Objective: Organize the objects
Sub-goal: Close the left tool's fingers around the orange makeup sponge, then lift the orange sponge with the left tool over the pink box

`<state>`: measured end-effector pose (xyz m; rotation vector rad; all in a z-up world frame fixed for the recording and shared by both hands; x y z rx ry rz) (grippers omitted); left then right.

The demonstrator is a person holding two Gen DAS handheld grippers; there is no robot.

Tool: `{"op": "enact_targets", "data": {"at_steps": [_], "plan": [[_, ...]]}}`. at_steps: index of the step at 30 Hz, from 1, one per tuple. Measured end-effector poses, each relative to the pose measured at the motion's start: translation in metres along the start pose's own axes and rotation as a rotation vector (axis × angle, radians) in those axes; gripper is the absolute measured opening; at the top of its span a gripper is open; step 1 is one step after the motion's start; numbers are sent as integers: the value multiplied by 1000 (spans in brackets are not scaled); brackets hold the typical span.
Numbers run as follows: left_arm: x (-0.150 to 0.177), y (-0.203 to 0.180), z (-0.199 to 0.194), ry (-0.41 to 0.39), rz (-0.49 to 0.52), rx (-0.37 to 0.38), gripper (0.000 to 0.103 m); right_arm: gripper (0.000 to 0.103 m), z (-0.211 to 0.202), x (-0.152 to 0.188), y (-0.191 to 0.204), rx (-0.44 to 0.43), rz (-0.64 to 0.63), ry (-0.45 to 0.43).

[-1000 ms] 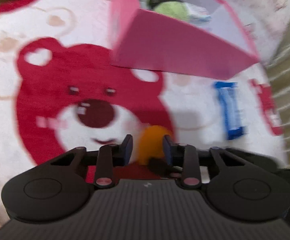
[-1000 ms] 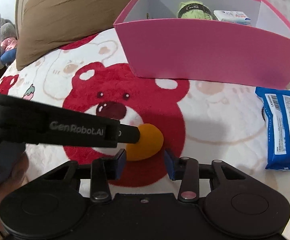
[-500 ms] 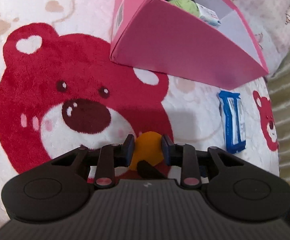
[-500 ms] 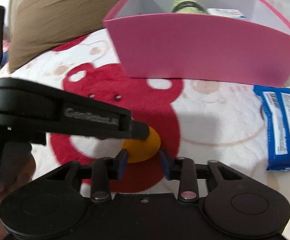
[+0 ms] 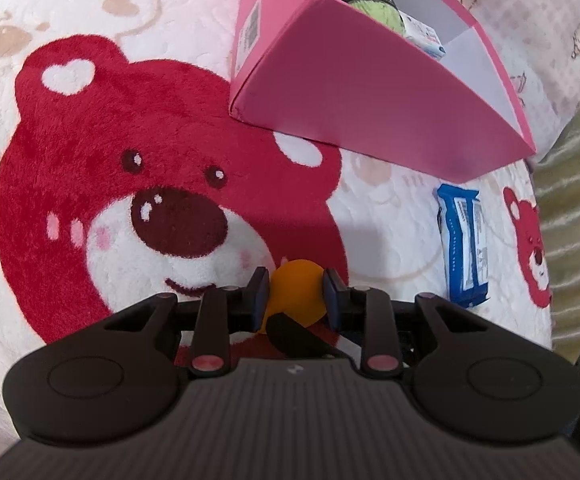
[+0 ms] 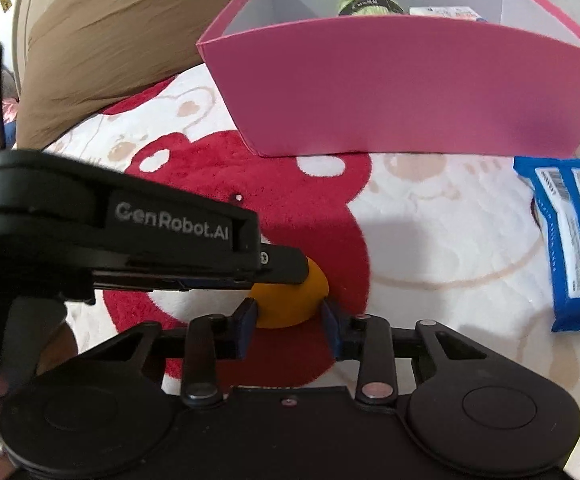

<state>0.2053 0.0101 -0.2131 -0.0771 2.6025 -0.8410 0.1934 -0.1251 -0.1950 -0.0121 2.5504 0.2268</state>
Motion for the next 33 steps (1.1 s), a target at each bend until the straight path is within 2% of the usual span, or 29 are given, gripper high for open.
{"op": "enact_targets", "data": {"at_steps": [5,10,17,21,26,33], "plan": [[-1,2,-1,-10,-15,5,28,40,4,1,-2,-14,44,-6],[2,5,-6,-9,-45,40,28,39,-5,2,7,2,-21,-31],[7,-6,-19,-13,-13,87,28,38,-17,5,13,28,-59,-41],[9,-16,-29,-25,-3,135,28,38,-34,4,4,21,-43,-49],[11,-36,-54,-65,43,208,28,39,-65,-4,-9,-28,-7,-83],[21,-68,-94,-91,120,196,28,39,-112,-5,-8,-68,-26,-147]]}}
Point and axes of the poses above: each gripper's, at about its wrist camera, not at the fingertips, and z roughly the way its jaws point, y to its left, x to its underside, the point moved 4 cm from there along z, roughly the way its jaws point, and after that the axes turned 5 degrees about x, right-handed, at the moved point
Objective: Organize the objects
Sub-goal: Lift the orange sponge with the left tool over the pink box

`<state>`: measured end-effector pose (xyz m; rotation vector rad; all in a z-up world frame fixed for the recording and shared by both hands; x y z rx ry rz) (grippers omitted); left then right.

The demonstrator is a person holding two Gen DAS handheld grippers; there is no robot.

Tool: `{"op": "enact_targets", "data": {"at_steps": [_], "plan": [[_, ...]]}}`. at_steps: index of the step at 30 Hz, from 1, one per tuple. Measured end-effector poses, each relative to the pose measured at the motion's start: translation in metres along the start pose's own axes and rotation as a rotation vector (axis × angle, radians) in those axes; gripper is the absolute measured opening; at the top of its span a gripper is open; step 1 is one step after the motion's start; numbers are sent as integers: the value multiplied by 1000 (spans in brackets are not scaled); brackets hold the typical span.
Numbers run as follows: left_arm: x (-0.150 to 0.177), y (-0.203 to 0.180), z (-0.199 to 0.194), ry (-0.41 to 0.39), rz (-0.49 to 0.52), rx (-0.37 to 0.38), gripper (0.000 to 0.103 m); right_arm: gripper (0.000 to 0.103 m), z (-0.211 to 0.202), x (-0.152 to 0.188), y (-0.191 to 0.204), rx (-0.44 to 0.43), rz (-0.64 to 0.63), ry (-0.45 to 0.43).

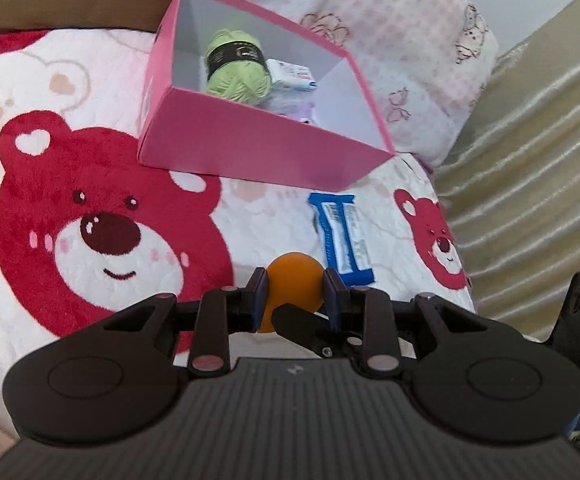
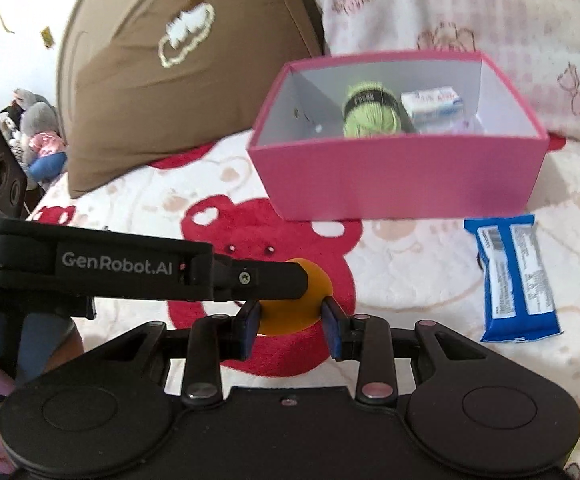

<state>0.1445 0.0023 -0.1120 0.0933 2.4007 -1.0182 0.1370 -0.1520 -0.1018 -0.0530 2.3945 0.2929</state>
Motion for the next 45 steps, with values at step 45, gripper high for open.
{"op": "enact_targets", "data": {"at_steps": [45], "plan": [[-146,-100,-2,-142,29,-29,28,40,-54,-138,-45,-81,-160,-198]]}}
Point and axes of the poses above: each gripper's, at about its wrist camera, not at the fingertips, and z roughly the way its jaws point, y to its left, x to its underside, the point moved 4 cm from there along z, roughly the way its jaws point, and after that the axes turned 5 degrees about x, right-handed, at the moved point
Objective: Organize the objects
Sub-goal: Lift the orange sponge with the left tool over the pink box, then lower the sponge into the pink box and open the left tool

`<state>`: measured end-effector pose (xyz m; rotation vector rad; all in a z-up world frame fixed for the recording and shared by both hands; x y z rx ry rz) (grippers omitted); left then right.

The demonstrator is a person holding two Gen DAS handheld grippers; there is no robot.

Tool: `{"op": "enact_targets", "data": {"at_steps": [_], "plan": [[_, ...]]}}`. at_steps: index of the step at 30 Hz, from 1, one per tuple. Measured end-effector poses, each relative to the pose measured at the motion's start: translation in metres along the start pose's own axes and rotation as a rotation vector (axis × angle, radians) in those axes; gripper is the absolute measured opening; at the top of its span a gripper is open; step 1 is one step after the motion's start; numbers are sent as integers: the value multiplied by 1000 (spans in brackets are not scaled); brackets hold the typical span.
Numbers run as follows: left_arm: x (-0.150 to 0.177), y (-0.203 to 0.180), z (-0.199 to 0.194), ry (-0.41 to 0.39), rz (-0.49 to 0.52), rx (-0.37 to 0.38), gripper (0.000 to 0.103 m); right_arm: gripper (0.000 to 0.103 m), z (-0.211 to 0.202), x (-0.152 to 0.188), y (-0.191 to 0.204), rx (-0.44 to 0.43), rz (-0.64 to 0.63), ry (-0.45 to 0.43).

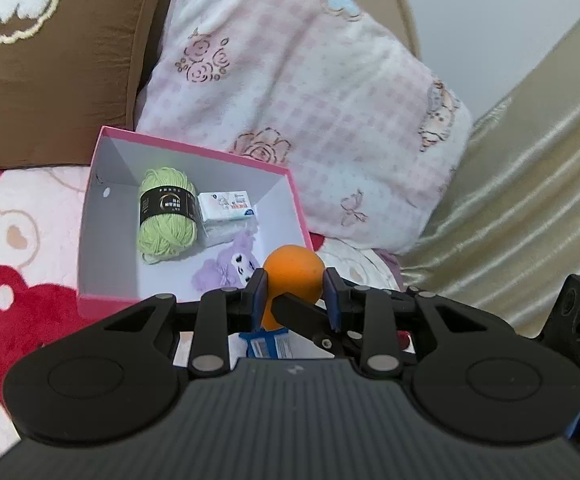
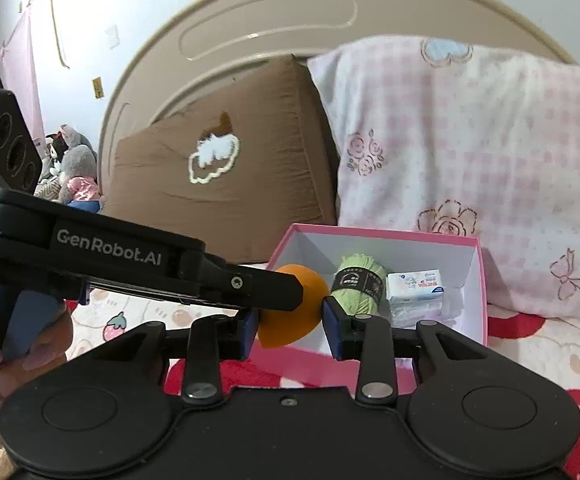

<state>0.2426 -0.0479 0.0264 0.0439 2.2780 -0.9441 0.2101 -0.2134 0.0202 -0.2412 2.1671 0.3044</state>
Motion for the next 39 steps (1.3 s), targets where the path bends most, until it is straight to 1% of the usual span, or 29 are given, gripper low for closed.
{"op": "enact_targets", "data": {"at_steps": [6,9,10,11,12,14,16,19,21,24,27,29,31,34,37,39], "plan": [[-22,27,55,44,-56,-47,28,41,56,-11,-30,4,0,98],[-31,46,83,55,-94,-41,28,41,86,-13,-43,14,-3,146],[-34,50,92,61,-84,-29,28,41,94,-14,-46,20,4,157],[-37,55,100,78,-71,-26,28,41,103,-14,-50,30,14,164],[-39,62,105,87,-90,-22,28,41,110,-13,-53,49,29,161],[-40,72,115,98,-108,-4,28,41,121,-8,-52,72,17,141],[-40,80,125,109,-111,-30,28,41,131,-5,-57,91,29,127],[-40,87,142,111,-100,-54,28,41,152,1,-70,58,89,156],[-37,92,153,114,-115,-50,29,41,163,5,-80,36,124,176],[-33,100,169,128,-150,-39,29,41,174,12,-95,35,161,198],[-29,107,182,154,-181,-41,29,41,182,19,-103,59,179,220],[-26,107,187,159,-166,-61,29,41,187,23,-103,76,162,234],[-24,108,190,159,-143,-86,29,41,192,26,-104,75,168,251],[-24,111,194,184,-114,-111,29,41,200,30,-105,69,179,268],[-21,114,197,200,-86,-112,28,41,206,35,-107,59,234,307],[-21,113,197,201,-81,-109,28,41,206,35,-107,62,236,309]]}}
Point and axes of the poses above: each gripper's, at about its wrist camera, not at the fingertips, and z roughly the way its jaws point, y to its left, x to its underside, the point moved 4 cm from there along z, roughly the way its jaws point, and after that the axes turned 5 degrees about x, right-handed, at the moved point
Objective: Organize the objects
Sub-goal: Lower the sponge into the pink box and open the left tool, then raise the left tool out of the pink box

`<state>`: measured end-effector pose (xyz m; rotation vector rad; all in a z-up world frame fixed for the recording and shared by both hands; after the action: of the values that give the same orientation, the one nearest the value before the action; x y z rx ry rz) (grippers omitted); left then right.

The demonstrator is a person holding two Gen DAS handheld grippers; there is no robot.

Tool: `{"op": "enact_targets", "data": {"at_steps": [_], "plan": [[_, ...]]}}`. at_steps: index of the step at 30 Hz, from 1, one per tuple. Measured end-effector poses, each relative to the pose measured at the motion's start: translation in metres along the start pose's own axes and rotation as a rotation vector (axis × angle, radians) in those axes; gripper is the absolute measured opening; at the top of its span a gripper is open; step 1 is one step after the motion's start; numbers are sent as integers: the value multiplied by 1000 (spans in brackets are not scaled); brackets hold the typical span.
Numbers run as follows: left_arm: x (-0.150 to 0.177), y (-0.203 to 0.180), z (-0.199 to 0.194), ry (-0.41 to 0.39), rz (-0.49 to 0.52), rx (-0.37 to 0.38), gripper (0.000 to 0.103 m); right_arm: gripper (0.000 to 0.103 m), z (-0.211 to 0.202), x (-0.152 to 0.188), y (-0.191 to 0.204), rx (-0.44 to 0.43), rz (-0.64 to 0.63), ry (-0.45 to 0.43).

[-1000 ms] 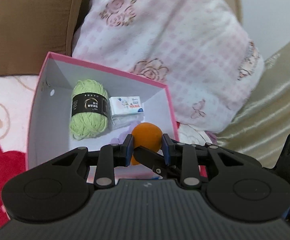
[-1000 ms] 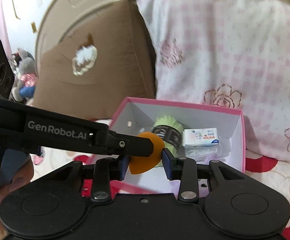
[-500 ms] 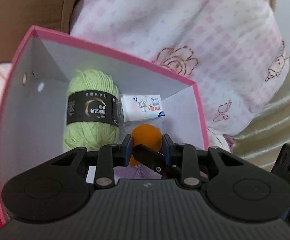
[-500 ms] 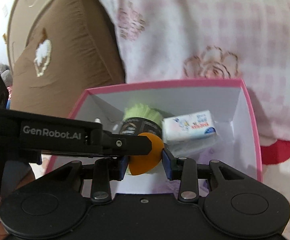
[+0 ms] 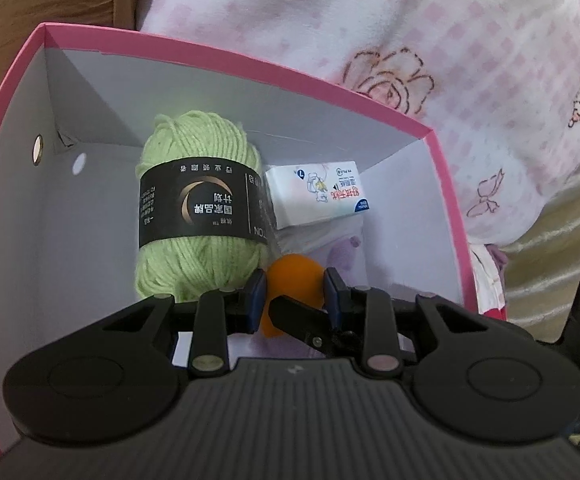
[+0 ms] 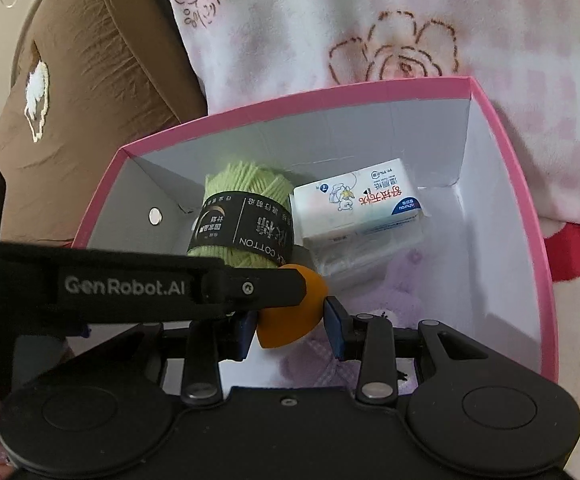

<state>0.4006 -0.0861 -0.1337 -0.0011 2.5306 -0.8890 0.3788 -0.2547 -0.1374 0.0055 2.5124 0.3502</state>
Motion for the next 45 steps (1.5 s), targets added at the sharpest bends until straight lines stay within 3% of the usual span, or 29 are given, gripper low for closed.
{"op": "enact_targets", "data": {"at_steps": [11,16,23,29,38,45], "plan": [[5,3,4,5,26,7,27,41,14,3,-6,20,43,39],[7,0,10,18,59,-42,22,42,17,4,-2,46,19,51],[14,6,18,28,29,-56,22,43,12,11,-5,61,-2,70],[16,-1,23,30,77,-86,22,43,10,11,-5,62,-18,55],[17,-20,-4,-20,123,-123,26,45,-24,12,6,62,-58,-5],[19,-44,-54,-50,161,-138,28,47,-66,18,5,42,-59,-58]]}}
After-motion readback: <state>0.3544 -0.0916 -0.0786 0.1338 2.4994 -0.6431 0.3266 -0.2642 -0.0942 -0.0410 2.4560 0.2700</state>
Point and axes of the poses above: each gripper's, at about its wrist camera, not at the fingertips, and z roughly the way its jaws point, y to its left, x to its underside, the point moved 4 cm from there along z, roughly the way its jaws point, and after that the axes turned 5 degrees about x, right-handed, at the moved point
